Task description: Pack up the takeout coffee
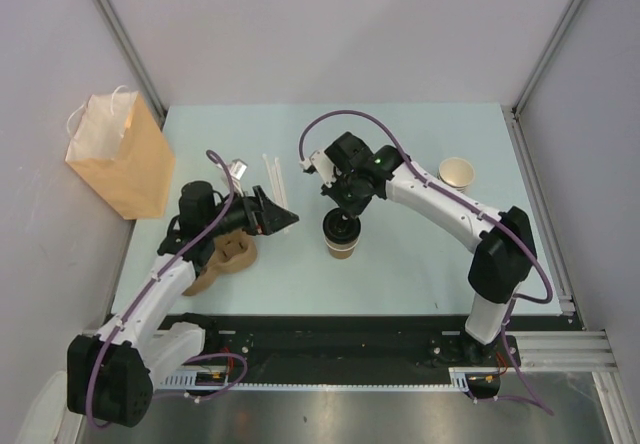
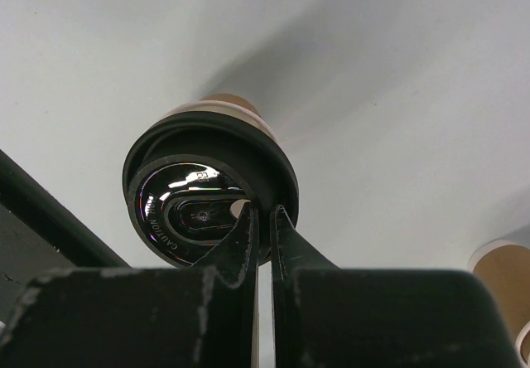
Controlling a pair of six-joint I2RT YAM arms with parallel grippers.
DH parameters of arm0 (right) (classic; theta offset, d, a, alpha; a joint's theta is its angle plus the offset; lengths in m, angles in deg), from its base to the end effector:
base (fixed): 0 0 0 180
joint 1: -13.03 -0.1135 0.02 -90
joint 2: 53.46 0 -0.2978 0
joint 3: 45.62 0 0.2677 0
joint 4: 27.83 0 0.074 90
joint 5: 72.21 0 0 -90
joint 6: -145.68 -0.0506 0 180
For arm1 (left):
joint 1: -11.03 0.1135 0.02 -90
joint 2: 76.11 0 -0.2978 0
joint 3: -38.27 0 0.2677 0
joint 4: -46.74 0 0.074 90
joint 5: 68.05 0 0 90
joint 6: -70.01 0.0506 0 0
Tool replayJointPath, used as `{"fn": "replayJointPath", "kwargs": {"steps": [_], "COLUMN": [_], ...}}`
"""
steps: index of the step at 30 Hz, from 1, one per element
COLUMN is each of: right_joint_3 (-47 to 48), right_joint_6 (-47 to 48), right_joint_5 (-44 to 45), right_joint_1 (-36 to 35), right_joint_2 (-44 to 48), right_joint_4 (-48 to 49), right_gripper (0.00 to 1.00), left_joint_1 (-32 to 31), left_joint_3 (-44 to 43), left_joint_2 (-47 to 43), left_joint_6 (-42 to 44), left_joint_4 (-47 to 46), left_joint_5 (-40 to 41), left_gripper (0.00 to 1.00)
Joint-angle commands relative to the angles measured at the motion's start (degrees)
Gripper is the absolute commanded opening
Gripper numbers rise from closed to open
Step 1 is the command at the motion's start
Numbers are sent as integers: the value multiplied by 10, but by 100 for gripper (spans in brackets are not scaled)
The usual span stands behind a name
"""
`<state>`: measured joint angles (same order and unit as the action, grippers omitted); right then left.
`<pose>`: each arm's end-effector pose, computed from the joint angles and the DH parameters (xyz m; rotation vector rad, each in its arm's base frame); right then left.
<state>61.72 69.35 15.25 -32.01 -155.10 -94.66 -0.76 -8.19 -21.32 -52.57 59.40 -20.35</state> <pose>0.2857 0.2893 0.3227 -1.3162 2.3092 0.2417 0.2057 -0.0777 0.2781 0.1595 2.0275 -1.2142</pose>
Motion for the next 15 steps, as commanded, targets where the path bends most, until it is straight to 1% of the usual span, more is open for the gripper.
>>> {"fn": "replayJointPath", "kwargs": {"steps": [1,4,15], "right_joint_3": [5,14,18], "right_joint_6": [-10,-11,-13], "right_joint_5": [-29,-48,-68], "right_joint_1": [12,19,24], "right_joint_2": [-9,-20,-39], "right_joint_4": [12,5,1], "right_gripper": [0,0,0], "left_joint_1": [-3,-3,-4], "left_joint_3": [-8,-11,-12], "left_joint_2": [9,16,30], "left_joint_6": [-6,-6,-7], "left_joint_4": [-30,-30,-34], "left_joint_5": [-16,-17,-20], "left_gripper": [98,97,97]}}
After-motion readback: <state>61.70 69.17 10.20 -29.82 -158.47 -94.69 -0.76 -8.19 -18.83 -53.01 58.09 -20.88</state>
